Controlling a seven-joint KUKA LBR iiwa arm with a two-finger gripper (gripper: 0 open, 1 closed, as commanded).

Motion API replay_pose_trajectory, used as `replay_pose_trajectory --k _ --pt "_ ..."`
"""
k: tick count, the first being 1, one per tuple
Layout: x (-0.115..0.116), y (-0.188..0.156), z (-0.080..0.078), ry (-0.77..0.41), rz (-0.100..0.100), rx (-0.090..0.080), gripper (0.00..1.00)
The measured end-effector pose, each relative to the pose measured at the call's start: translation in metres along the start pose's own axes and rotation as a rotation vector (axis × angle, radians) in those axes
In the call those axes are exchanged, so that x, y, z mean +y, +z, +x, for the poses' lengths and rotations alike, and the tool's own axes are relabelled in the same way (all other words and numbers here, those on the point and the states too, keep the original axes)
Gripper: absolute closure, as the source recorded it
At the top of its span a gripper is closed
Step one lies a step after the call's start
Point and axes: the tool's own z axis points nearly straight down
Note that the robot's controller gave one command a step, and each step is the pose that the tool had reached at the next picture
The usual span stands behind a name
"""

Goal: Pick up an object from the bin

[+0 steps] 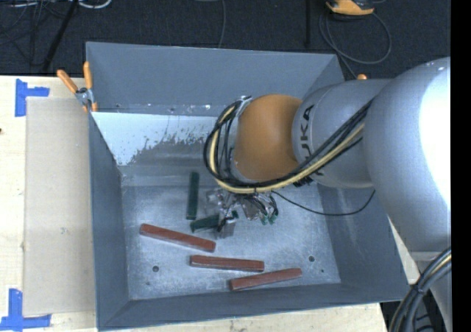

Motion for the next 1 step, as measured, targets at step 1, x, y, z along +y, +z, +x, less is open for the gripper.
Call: replay_pose_trajectory --k 1 --pt "0.0571 -0.1204 0.0198 -0.097 -0.001 -0.006 1.0"
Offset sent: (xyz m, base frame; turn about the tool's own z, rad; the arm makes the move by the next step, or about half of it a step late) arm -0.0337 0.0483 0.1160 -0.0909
